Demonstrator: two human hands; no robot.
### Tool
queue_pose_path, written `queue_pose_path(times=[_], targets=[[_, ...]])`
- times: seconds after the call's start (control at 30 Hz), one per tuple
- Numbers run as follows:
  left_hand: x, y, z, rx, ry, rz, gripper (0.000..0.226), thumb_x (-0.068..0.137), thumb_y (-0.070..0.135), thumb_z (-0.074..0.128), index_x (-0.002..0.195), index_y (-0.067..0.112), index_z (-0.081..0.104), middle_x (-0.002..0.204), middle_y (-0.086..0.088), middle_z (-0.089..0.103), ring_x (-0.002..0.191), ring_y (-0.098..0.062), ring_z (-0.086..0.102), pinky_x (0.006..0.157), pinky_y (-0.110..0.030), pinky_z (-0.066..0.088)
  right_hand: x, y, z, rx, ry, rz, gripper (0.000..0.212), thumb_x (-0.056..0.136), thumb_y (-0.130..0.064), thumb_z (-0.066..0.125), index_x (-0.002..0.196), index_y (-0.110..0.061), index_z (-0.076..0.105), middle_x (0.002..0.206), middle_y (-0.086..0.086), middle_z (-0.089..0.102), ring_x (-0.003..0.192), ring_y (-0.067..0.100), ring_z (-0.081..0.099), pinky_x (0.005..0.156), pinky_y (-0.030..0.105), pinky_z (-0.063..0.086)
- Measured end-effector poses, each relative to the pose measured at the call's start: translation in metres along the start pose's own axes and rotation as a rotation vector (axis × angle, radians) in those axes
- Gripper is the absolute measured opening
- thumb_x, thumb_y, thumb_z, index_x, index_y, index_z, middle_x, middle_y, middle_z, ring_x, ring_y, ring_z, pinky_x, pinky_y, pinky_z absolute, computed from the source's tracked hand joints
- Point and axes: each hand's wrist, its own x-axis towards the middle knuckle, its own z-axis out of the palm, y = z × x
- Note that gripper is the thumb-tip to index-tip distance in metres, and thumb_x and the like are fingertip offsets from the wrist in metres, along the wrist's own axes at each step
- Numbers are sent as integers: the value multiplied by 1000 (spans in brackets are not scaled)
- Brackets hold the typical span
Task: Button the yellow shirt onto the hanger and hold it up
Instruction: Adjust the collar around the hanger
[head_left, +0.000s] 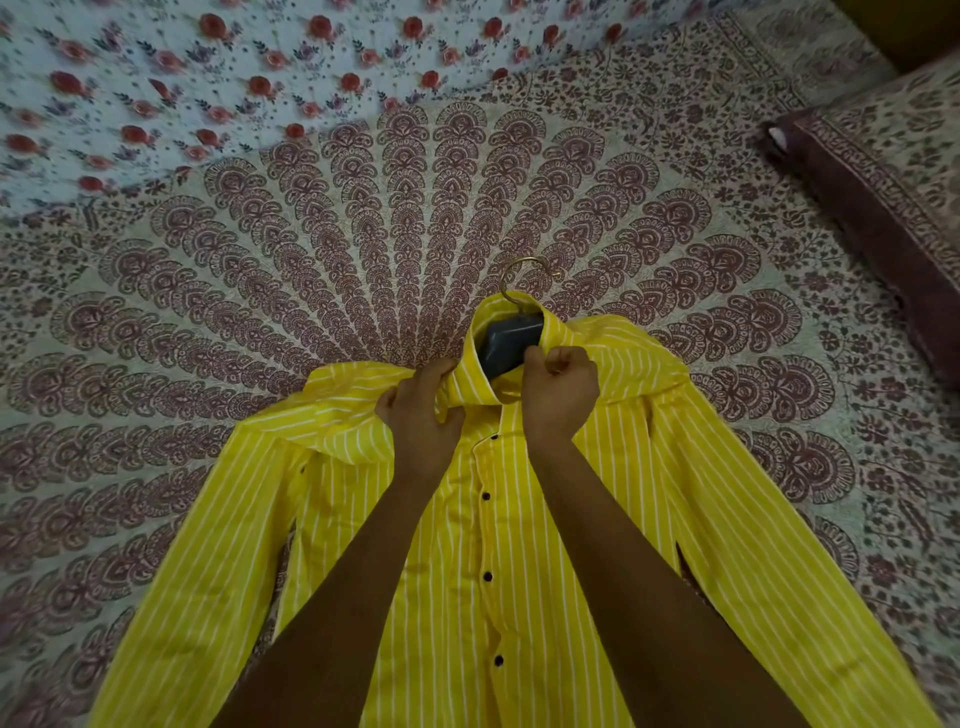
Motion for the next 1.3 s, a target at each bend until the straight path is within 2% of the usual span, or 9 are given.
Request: queue_pose_path(times=[0.17,0.37,0.63,0.83,0.9,0.93,0.97,1.1,1.3], targets=[[8,-9,-1,-37,-29,-48,59,66,24,56,124,28,50,120,-4,63,110,-28,56,98,-47,30,4,7,-13,256,-10,-95,10,77,-16,54,69,-13,49,68,-2,50,63,2,48,61,17,36],[12,-17,2,-86,-64,-88,60,65,22,59,123,34,48,127,-11,60,118,-34,55,99,-62,36,16,23,-40,418,-292,227,18,90,-5,51,78,-19,51,65,-2,46,58,8,39,56,22,35],[0,-16,5,-28,-87,-79,58,65,20,61,123,16,57,120,-11,64,110,-36,59,95,-64,37,16,37,-47,-108,-312,-512,24,93,-25,50,107,-7,56,72,2,58,60,10,49,56,23,36],[-10,-15,4,9,-94,-67,55,66,11,66,120,20,57,118,-11,65,107,-36,61,94,-65,37,21,17,-56,199,-387,-74,29,97,-17,45,70,-14,55,59,5,42,53,2,41,54,24,33],[-13,-15,5,35,-116,-86,56,69,5,69,123,15,58,119,-9,65,108,-35,60,97,-64,33,29,12,-58,216,-410,103,27,97,-16,44,84,0,62,105,38,49,74,22,55,59,28,42],[-14,-16,5,47,-125,-88,55,70,7,67,123,16,57,119,-9,65,108,-34,60,98,-64,32,33,10,-60,175,-438,111,29,96,-18,45,88,6,61,77,9,43,79,22,53,60,25,42],[-15,-18,5,60,-131,-78,54,69,12,64,122,19,57,118,-8,65,107,-34,60,97,-65,33,36,10,-61,121,-475,78,33,95,-21,48,89,9,60,89,35,54,80,18,50,63,25,41],[-18,-22,5,67,-136,-69,55,65,19,61,120,25,56,113,-6,67,103,-31,62,95,-66,34,40,10,-65,46,-697,-151,4,86,-20,62,85,-19,66,91,-5,65,82,-10,57,73,7,43],[-17,-21,5,55,-157,-63,58,64,19,60,114,40,38,115,-7,65,108,-34,59,96,-62,34,52,16,-62,0,-565,-235,21,86,-16,63,68,-7,60,69,1,49,62,6,46,61,19,37]])
